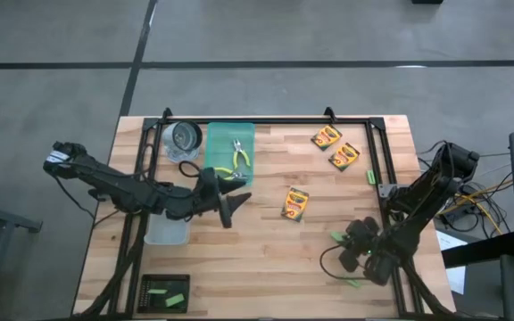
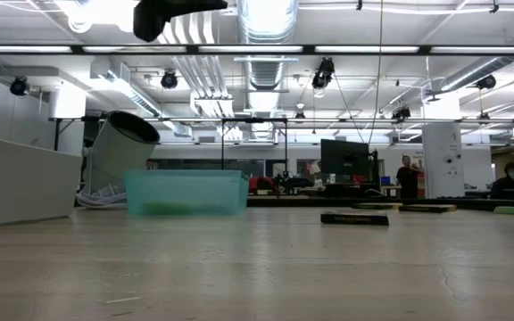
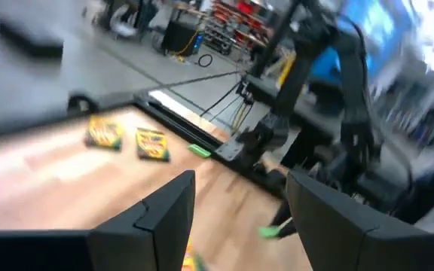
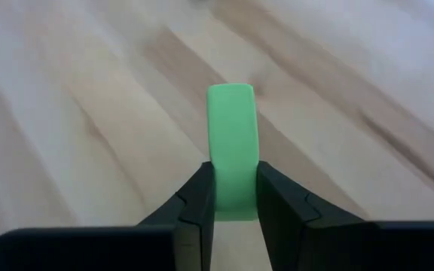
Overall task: Pick & Place School Supplies
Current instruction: Put the green eraser into the black bin
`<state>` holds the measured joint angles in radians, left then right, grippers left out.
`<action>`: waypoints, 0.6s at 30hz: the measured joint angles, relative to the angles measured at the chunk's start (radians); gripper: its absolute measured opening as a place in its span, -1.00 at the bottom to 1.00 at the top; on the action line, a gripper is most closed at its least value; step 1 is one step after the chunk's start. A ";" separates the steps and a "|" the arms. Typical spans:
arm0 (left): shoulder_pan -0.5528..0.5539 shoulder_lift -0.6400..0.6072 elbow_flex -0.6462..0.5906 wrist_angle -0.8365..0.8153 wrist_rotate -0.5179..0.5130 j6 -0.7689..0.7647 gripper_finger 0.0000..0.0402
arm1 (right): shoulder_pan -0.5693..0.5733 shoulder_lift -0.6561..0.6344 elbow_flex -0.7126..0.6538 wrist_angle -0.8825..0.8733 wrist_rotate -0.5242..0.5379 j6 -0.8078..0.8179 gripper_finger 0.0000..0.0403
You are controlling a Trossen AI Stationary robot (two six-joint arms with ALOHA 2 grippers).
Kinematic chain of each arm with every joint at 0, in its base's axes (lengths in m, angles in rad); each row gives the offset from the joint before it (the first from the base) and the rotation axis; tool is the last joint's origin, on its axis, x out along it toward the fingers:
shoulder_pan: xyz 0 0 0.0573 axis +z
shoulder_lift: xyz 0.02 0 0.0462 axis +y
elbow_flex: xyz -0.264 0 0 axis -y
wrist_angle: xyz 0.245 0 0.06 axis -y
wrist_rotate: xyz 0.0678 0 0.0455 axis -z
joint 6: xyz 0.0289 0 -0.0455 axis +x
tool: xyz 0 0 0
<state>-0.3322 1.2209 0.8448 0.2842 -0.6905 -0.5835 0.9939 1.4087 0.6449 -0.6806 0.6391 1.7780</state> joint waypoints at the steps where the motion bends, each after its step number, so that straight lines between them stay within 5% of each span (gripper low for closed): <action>1: 0.008 0.000 0.000 -0.001 0.003 -0.082 0.07 | 0.000 -0.002 0.014 -0.007 0.036 -0.001 -0.64; 7: 0.064 0.000 0.000 -0.087 0.116 -0.649 0.07 | -0.017 -0.008 0.141 -0.085 0.204 -0.109 -0.64; 18: 0.097 0.023 0.000 -0.283 0.184 -0.922 0.07 | -0.201 -0.007 0.438 -0.089 0.193 -0.714 -0.64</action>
<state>-0.2348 1.2443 0.8452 0.0010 -0.5065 -1.5053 0.7928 1.4019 1.0832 -0.7694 0.8326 1.0640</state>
